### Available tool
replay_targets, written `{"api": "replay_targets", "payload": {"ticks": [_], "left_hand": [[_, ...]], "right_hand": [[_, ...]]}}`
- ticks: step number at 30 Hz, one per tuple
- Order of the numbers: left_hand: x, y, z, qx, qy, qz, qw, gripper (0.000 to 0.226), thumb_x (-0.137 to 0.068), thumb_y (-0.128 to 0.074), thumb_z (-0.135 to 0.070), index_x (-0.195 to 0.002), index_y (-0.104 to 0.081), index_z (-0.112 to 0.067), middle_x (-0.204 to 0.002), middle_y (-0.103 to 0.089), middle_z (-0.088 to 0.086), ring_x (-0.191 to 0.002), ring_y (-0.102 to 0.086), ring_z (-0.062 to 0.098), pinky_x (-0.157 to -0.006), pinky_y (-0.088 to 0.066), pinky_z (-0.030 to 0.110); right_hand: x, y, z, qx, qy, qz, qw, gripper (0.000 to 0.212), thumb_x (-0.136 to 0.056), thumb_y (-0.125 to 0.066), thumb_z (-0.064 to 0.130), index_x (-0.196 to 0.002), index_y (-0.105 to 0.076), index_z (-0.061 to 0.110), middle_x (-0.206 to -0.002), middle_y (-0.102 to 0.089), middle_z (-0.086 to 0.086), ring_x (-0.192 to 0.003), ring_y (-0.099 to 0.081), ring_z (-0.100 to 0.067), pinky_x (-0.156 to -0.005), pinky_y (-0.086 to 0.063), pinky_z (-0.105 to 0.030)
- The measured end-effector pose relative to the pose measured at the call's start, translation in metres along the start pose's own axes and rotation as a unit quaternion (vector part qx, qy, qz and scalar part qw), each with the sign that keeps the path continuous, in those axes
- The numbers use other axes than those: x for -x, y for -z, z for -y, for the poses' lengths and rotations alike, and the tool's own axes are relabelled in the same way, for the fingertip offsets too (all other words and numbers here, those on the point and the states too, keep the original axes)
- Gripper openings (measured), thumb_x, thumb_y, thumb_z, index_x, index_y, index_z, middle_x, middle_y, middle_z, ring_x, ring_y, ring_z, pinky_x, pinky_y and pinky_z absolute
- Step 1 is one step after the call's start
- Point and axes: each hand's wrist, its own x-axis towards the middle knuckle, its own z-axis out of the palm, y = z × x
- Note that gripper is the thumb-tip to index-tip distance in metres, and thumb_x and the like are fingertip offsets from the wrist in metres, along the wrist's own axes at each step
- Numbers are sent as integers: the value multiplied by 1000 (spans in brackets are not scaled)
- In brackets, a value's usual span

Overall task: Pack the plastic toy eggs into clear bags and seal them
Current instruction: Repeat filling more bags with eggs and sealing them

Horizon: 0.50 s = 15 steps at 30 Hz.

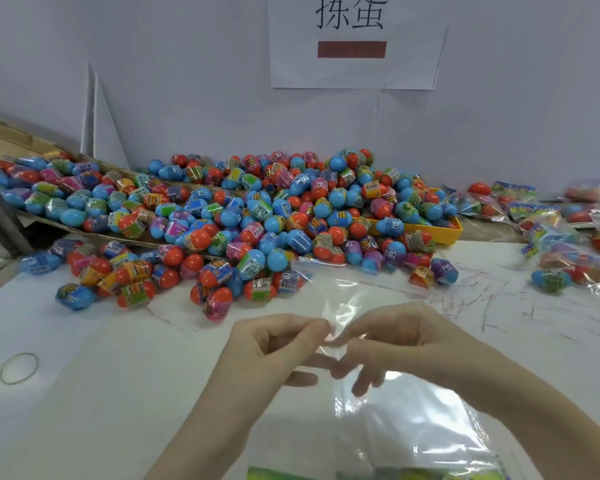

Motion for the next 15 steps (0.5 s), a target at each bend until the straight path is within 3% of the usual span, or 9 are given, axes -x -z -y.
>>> {"api": "replay_targets", "payload": {"ticks": [1,3,5,6,7,8,10,15], "left_hand": [[-1,1,4,28,9,-22,999,20,-61,-64,-30,-69,-76,-17,-74,-74,3,-63,-70,15,-49,-51,17],[-3,4,12,72,25,-58,995,19,-59,-66,-26,-66,-75,-12,-73,-74,6,-57,-69,17,-45,-48,16],[-4,6,15,92,32,-76,992,22,-58,-68,-24,-71,-73,-8,-74,-74,8,-55,-68,17,-44,-48,16],[-4,5,15,95,30,-77,992,24,-57,-69,-23,-74,-72,-6,-74,-74,8,-55,-68,17,-45,-49,16],[-4,5,15,98,28,-75,992,26,-57,-70,-24,-76,-72,-6,-75,-74,8,-56,-68,17,-45,-49,16],[-4,4,15,100,25,-72,992,27,-56,-70,-24,-77,-71,-6,-76,-74,8,-57,-68,17,-46,-48,16],[-3,2,13,101,20,-67,992,30,-55,-70,-27,-77,-71,-8,-77,-74,7,-59,-69,17,-47,-48,16],[-4,1,13,104,25,-66,992,33,-57,-67,-29,-83,-68,-8,-79,-74,4,-64,-70,16,-48,-48,15]], "right_hand": [[-4,8,-2,9,4,-31,999,16,-73,-74,37,-86,-73,27,-83,-73,-4,-68,-68,-14,-61,-51,-19],[-14,33,-14,26,0,-211,977,26,-66,-71,45,-82,-73,24,-79,-73,-2,-71,-66,-17,-60,-51,-21],[-25,57,-34,201,-25,-408,890,31,-70,-70,45,-87,-70,19,-81,-69,-1,-79,-62,-18,-66,-48,-25],[-30,65,-44,319,-51,-441,837,33,-72,-72,42,-94,-68,17,-87,-66,-1,-83,-58,-19,-69,-45,-29],[-35,70,-54,400,-71,-437,803,37,-72,-73,41,-100,-66,17,-91,-61,-2,-86,-54,-21,-70,-43,-31],[-39,73,-63,435,-89,-422,791,40,-72,-73,42,-103,-64,17,-92,-56,-1,-87,-50,-21,-69,-41,-32],[-44,75,-74,439,-101,-413,791,40,-73,-72,42,-103,-62,18,-93,-52,0,-85,-46,-20,-66,-38,-30],[-48,79,-76,477,-53,-445,756,32,-80,-68,27,-107,-61,11,-96,-64,-11,-83,-52,-26,-70,-41,-34]]}}
